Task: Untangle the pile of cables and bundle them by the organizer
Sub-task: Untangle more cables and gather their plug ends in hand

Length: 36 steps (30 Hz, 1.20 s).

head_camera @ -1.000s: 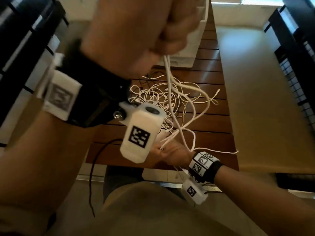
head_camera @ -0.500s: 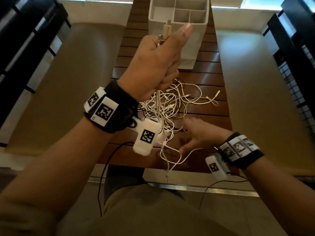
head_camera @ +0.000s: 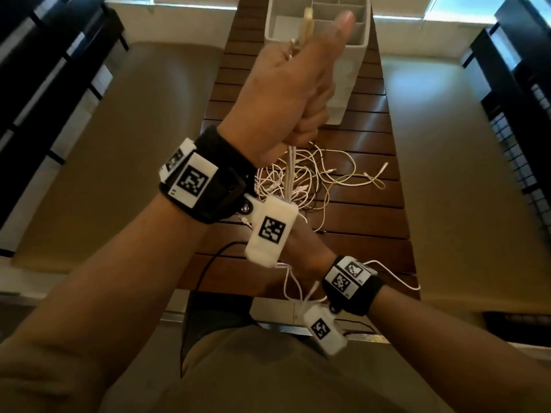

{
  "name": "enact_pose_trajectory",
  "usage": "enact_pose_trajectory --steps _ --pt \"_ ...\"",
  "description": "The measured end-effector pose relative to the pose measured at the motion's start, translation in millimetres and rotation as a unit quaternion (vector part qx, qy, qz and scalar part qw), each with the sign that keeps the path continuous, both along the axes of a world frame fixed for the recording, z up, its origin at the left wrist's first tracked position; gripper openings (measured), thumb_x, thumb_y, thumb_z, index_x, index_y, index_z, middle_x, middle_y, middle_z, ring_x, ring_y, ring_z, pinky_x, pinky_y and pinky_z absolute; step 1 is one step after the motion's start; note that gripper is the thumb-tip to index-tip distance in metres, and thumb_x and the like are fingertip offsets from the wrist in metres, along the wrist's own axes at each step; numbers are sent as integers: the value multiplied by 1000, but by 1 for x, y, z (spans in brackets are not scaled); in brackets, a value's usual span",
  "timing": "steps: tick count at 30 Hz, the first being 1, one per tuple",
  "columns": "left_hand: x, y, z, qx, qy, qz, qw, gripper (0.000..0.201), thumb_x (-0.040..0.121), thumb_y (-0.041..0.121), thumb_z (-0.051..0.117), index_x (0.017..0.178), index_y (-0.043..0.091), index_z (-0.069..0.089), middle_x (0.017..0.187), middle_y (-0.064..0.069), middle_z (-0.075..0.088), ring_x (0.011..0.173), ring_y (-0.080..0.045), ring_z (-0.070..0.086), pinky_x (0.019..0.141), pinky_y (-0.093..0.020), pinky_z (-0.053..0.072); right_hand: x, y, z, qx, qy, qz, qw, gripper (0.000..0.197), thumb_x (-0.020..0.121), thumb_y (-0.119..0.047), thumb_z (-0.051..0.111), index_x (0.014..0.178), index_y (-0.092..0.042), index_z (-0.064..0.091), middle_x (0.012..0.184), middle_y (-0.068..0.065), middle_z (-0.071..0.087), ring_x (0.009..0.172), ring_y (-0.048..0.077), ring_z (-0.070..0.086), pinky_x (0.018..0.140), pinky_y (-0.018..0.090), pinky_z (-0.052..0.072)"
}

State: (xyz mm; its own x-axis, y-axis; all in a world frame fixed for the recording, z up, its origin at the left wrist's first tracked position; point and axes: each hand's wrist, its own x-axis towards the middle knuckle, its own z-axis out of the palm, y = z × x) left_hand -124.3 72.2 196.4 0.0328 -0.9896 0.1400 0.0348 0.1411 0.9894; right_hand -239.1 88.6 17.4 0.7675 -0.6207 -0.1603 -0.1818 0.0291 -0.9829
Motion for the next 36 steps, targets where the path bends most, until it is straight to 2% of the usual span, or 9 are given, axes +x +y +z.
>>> enact_pose_trajectory --steps 3,6,10,15,19,24,30,32,36 --pt "-5 3 -8 20 5 1 1000 57 115 30 41 59 19 37 47 5 27 36 -19 19 39 -25 18 -4 9 -14 117 -13 15 993 26 89 -25 60 88 -46 76 78 8 67 80 33 57 75 48 53" --pt "-1 5 -12 32 17 8 999 56 114 32 42 59 20 37 48 4 27 36 -18 19 39 -25 19 -14 17 -37 104 52 85 990 13 98 -31 63 94 -21 69 85 26 62 63 25 58 53 32 49" --pt "14 3 -3 11 24 20 999 56 114 32 41 60 21 37 47 5 26 36 -19 18 39 -25 18 -18 17 -75 -10 169 145 975 69 86 -65 57 108 0 65 102 27 68 88 44 67 83 59 59" --pt "15 2 -7 8 25 14 1000 57 114 32 41 59 21 37 47 4 26 36 -19 19 38 -25 20 -24 10 -95 -30 220 133 966 81 81 -72 53 105 4 66 102 29 68 96 48 65 89 64 54" --pt "20 -1 -14 13 22 25 999 57 114 32 42 58 21 38 47 4 27 34 -18 20 39 -22 20 -31 -12 -64 -60 220 143 963 59 74 -74 66 101 -22 66 98 6 71 89 25 70 86 54 58" --pt "21 -6 -27 40 18 43 998 59 114 34 45 57 22 37 47 4 26 37 -18 18 39 -24 17 -32 -46 7 -110 111 103 982 82 75 -47 88 142 -35 42 140 -9 50 131 2 50 110 33 47" --pt "10 -12 -31 43 31 24 998 59 114 33 44 56 22 38 47 4 26 36 -16 20 39 -24 19 14 -33 12 -94 1 42 995 10 89 -18 72 84 -15 65 78 7 65 72 20 62 69 46 54" --pt "14 -12 -27 37 56 13 998 59 114 33 43 56 23 38 46 5 26 36 -16 19 39 -23 19 16 -22 -7 -20 34 -23 999 41 93 -33 66 82 7 65 69 29 59 61 28 57 57 46 50" --pt "14 -10 -39 58 61 15 996 60 113 35 44 54 24 38 46 6 26 36 -16 19 38 -22 20 4 -2 -34 38 83 1 996 77 78 -54 60 99 20 55 94 49 56 83 65 59 74 74 50"
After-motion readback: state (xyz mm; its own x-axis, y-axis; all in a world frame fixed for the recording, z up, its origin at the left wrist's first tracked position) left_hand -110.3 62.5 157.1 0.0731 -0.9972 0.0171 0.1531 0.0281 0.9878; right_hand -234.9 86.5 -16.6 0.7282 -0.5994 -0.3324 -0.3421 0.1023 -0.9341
